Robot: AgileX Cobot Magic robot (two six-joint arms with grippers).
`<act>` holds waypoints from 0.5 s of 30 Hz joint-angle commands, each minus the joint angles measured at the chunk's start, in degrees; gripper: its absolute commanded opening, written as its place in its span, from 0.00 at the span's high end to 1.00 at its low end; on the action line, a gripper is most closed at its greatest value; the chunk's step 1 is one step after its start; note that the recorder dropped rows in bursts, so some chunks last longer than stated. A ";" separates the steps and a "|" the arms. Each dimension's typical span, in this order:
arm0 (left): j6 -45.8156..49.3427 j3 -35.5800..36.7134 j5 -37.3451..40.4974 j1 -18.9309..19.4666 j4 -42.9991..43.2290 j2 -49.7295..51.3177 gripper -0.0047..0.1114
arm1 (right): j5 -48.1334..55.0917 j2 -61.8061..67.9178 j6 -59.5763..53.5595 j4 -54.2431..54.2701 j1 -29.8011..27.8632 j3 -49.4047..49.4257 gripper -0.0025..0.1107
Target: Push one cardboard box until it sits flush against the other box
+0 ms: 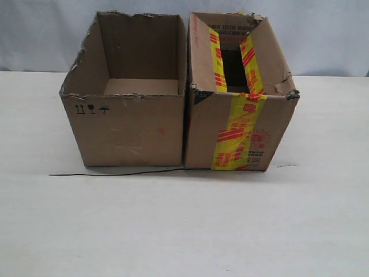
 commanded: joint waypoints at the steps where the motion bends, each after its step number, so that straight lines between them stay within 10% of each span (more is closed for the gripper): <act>1: -0.23 0.09 -0.69 -0.46 -0.39 -0.05 0.96 | 0.29 -0.20 -0.06 0.70 0.16 0.24 0.98; 15: -0.23 0.09 -0.69 -0.46 -0.39 -0.05 0.96 | 0.54 -7.02 -0.06 0.70 -1.83 0.24 0.98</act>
